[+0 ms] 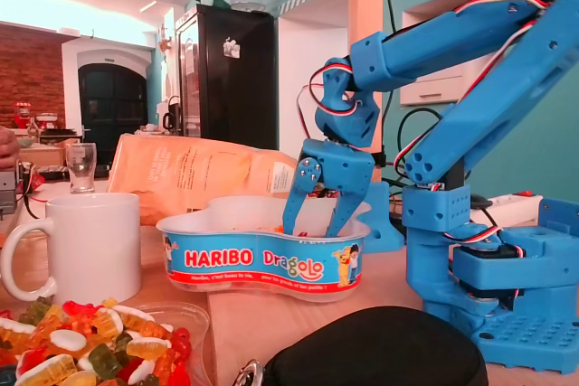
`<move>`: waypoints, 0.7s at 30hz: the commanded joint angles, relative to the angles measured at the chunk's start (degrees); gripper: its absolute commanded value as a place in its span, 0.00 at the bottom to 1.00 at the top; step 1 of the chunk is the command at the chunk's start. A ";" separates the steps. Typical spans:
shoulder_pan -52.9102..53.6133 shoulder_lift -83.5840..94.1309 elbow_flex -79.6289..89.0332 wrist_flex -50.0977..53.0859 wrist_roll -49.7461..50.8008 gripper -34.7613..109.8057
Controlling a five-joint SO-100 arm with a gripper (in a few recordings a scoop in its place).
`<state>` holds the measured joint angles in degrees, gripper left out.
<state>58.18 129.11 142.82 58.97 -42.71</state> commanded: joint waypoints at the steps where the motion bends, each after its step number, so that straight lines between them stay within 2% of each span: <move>1: 1.05 -2.55 -2.20 -2.29 -1.05 0.41; 6: 1.14 -8.44 -4.39 -7.91 -0.88 0.40; 10: 1.14 -11.78 -7.47 -8.26 -0.09 0.39; 21: 1.14 -17.58 -14.94 -0.79 -0.97 0.39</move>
<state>58.45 111.45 130.78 56.43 -42.80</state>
